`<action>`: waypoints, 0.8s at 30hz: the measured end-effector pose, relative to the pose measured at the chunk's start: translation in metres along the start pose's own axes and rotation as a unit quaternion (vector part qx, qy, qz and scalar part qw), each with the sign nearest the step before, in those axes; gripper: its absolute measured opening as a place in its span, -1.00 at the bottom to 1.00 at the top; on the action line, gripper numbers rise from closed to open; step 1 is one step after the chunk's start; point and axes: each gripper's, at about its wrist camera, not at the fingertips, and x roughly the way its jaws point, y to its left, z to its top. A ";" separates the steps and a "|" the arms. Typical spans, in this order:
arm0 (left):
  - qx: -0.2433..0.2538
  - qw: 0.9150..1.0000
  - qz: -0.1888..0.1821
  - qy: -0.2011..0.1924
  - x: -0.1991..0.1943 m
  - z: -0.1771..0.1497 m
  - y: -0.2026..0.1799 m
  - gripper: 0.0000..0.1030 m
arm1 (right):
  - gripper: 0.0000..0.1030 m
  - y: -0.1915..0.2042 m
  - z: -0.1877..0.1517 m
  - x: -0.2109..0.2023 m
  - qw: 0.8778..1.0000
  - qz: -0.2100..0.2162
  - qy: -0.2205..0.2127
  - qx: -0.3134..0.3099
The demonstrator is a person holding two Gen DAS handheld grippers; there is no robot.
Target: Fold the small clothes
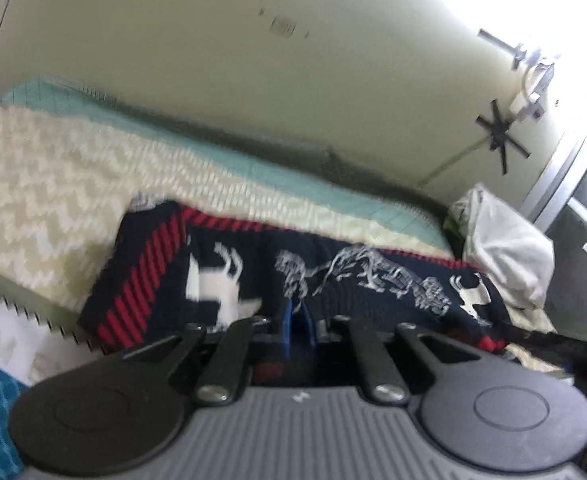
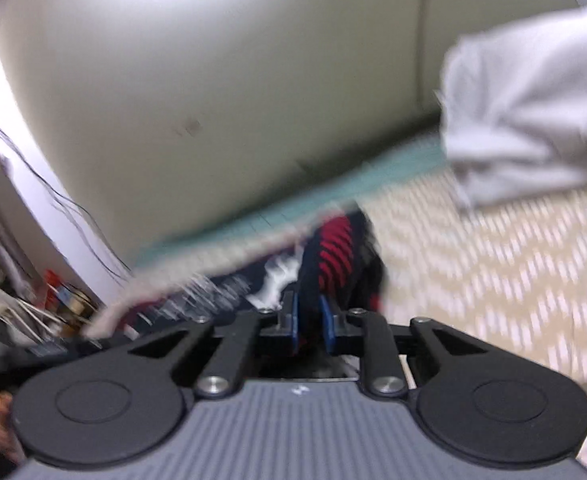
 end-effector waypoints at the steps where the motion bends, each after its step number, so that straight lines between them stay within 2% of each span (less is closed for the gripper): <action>1: 0.001 1.000 -0.001 0.024 0.010 -0.004 -0.001 -0.84 | -0.70 -0.006 -0.006 0.009 1.000 -0.020 0.010 0.002; 2: 0.010 0.999 -0.006 0.038 0.016 -0.010 -0.006 -0.78 | -0.67 -0.011 -0.008 0.011 1.000 -0.024 0.003 0.009; 4: 0.052 0.998 0.006 0.025 0.012 -0.018 -0.020 -0.55 | -0.55 -0.015 -0.007 0.007 1.000 -0.017 0.006 0.024; 5: 0.068 0.997 0.002 0.026 0.008 -0.017 -0.025 -0.32 | -0.13 -0.016 -0.004 0.002 0.999 -0.010 0.007 0.032; 6: 0.069 0.997 -0.006 0.021 0.002 -0.014 -0.028 -0.26 | 0.18 -0.019 -0.002 -0.003 0.999 -0.009 0.003 0.040; 9: 0.049 0.998 -0.036 -0.024 -0.020 0.000 -0.028 -0.25 | 0.20 -0.027 0.006 -0.021 0.997 0.009 -0.011 0.071; 12: 0.012 0.997 -0.070 -0.042 -0.018 0.016 -0.027 -0.30 | 0.20 -0.035 0.010 -0.019 0.993 0.027 0.011 0.115; 14: -0.005 0.995 -0.095 -0.034 -0.003 0.021 -0.029 -0.36 | 0.20 -0.044 0.009 -0.008 0.986 0.029 0.033 0.159; 16: -0.026 0.993 -0.117 -0.009 0.017 0.021 -0.029 -0.55 | 0.20 -0.044 0.004 0.004 0.981 0.026 0.059 0.182; 18: -0.042 0.990 -0.135 0.021 0.040 0.015 -0.029 -0.69 | 0.19 -0.038 0.002 0.010 0.983 0.026 0.051 0.177; 20: -0.045 0.989 -0.134 0.046 0.056 0.004 -0.028 -0.69 | 0.19 -0.029 0.003 0.018 0.984 0.019 0.050 0.173; 21: -0.046 0.989 -0.124 0.059 0.066 -0.002 -0.028 -0.85 | 0.19 -0.028 0.003 0.023 0.983 0.021 0.049 0.175; 22: -0.048 0.991 -0.117 0.054 0.070 -0.009 -0.026 -0.93 | 0.19 -0.025 0.003 0.027 0.983 0.024 0.048 0.177; 23: -0.048 0.991 -0.118 0.043 0.070 -0.014 -0.024 -0.91 | 0.17 -0.022 0.004 0.031 0.983 0.022 0.049 0.173; 24: -0.053 0.990 -0.123 0.041 0.069 -0.015 -0.021 -0.91 | 0.06 -0.018 0.005 0.035 0.984 0.023 0.055 0.169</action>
